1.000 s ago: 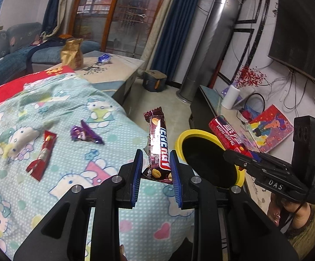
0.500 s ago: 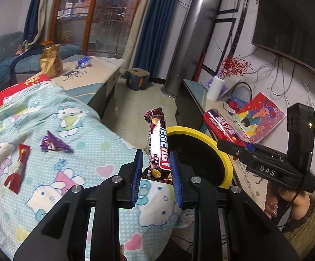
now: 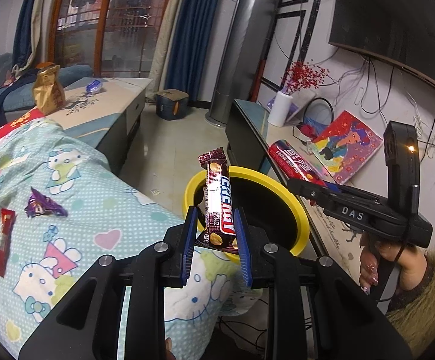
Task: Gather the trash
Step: 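Carry the chocolate bar and red candy tube over the yellow bin, then open both tools to drop the chocolate bar and candy tube into the bin, then move both open tools back over the red and purple wrappers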
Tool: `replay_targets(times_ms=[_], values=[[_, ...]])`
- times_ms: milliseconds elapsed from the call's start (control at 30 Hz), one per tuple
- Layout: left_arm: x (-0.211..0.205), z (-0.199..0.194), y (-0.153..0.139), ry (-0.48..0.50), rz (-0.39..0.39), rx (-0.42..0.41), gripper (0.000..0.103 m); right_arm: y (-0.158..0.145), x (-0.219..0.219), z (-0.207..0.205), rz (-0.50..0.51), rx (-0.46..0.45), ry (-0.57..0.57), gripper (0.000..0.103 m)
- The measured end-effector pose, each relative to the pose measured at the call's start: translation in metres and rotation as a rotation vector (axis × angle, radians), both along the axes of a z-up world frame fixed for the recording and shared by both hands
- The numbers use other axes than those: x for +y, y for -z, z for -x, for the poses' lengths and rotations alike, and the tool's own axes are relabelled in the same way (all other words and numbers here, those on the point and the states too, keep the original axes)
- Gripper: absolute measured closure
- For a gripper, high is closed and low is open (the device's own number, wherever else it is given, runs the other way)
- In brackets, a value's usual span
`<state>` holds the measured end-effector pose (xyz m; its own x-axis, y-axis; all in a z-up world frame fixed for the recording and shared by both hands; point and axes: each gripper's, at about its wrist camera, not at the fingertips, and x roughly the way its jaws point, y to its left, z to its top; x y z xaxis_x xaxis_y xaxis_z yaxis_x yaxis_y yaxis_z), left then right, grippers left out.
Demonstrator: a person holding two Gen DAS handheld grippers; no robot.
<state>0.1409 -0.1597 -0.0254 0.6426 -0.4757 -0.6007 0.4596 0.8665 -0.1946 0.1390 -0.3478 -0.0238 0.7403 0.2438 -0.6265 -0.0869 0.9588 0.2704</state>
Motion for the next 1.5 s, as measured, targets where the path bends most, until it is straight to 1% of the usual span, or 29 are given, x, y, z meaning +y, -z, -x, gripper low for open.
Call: replay_targets(times_ms=[633,967,1100,1133,1200,1233,1267,1400,1433,1500], values=[[-0.051,-0.013,0.024,0.136,-0.041,0.023,0.079,0.020,-0.035,-0.007,-0.013,0.047,0.087,0.076],[-0.071,-0.032,0.038,0.162,-0.051,0.052,0.078,0.029,-0.048,-0.010,-0.036,0.068,0.122,0.076],[-0.078,-0.041,0.040,0.167,-0.051,0.044,0.078,0.029,-0.049,-0.011,-0.041,0.066,0.127,0.076],[-0.080,-0.045,0.039,0.167,-0.045,0.039,0.077,0.029,-0.049,-0.011,-0.041,0.066,0.125,0.076],[-0.082,-0.051,0.039,0.161,-0.035,0.032,0.070,0.029,-0.050,-0.011,-0.039,0.066,0.137,0.074],[-0.082,-0.056,0.041,0.147,-0.036,0.035,0.053,0.029,-0.052,-0.011,-0.042,0.065,0.151,0.067],[-0.081,-0.060,0.042,0.130,-0.038,0.037,0.035,0.029,-0.053,-0.010,-0.049,0.066,0.158,0.063],[-0.071,-0.064,0.040,0.078,-0.021,0.033,0.013,0.029,-0.060,-0.008,-0.058,0.063,0.184,0.061],[-0.066,-0.063,0.039,0.061,-0.021,0.031,0.010,0.028,-0.061,-0.007,-0.060,0.060,0.187,0.060],[-0.058,-0.060,0.038,0.040,-0.018,0.025,0.010,0.026,-0.062,-0.006,-0.063,0.055,0.195,0.051]])
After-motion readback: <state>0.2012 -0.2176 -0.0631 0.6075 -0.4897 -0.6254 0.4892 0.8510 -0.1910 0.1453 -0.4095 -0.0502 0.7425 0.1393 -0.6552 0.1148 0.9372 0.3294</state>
